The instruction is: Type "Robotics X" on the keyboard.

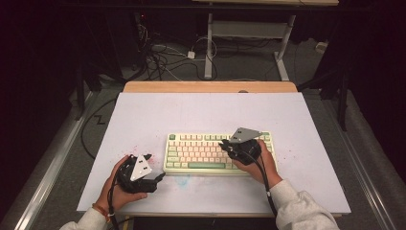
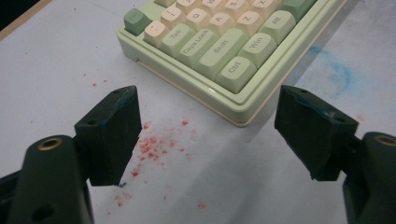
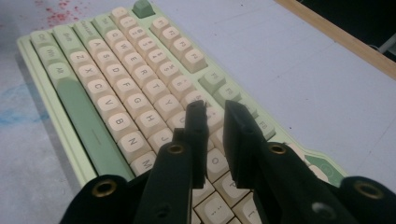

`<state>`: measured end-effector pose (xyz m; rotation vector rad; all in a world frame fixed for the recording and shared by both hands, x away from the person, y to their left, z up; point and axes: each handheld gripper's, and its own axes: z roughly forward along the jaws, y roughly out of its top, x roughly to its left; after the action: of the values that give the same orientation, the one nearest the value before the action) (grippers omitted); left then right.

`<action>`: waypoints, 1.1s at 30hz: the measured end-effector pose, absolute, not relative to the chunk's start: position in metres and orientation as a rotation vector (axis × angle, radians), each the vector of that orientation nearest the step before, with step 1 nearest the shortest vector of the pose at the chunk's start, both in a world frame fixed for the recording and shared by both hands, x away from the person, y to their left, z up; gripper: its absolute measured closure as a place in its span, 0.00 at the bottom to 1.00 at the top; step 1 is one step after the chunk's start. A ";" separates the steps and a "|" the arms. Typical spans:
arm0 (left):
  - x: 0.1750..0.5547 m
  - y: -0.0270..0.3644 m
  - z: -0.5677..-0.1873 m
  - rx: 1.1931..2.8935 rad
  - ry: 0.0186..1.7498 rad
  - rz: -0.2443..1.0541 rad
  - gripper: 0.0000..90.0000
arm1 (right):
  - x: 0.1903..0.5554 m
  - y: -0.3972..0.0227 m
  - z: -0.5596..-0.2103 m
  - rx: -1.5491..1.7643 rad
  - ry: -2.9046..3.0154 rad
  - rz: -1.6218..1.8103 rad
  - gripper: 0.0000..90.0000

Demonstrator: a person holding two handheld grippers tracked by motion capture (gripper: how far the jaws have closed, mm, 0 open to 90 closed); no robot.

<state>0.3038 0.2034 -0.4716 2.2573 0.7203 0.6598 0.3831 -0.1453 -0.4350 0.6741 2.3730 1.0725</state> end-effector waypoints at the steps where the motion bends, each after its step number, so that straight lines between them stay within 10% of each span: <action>1: 0.304 0.203 -0.472 2.255 0.724 0.659 0.25 | 0.382 -0.146 -0.434 0.674 2.366 1.087 0.83; 14: 0.308 0.208 -0.472 2.241 0.789 0.637 0.26 | 0.362 -0.167 -0.429 0.674 2.183 1.152 0.33; 33: 0.308 0.211 -0.464 2.218 0.773 0.580 0.55 | 0.330 -0.209 -0.435 0.731 2.086 1.123 0.28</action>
<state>0.3084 0.2107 -0.4636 2.2179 0.7728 0.5799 0.3305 -0.2094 -0.4352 0.7314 2.0856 1.1226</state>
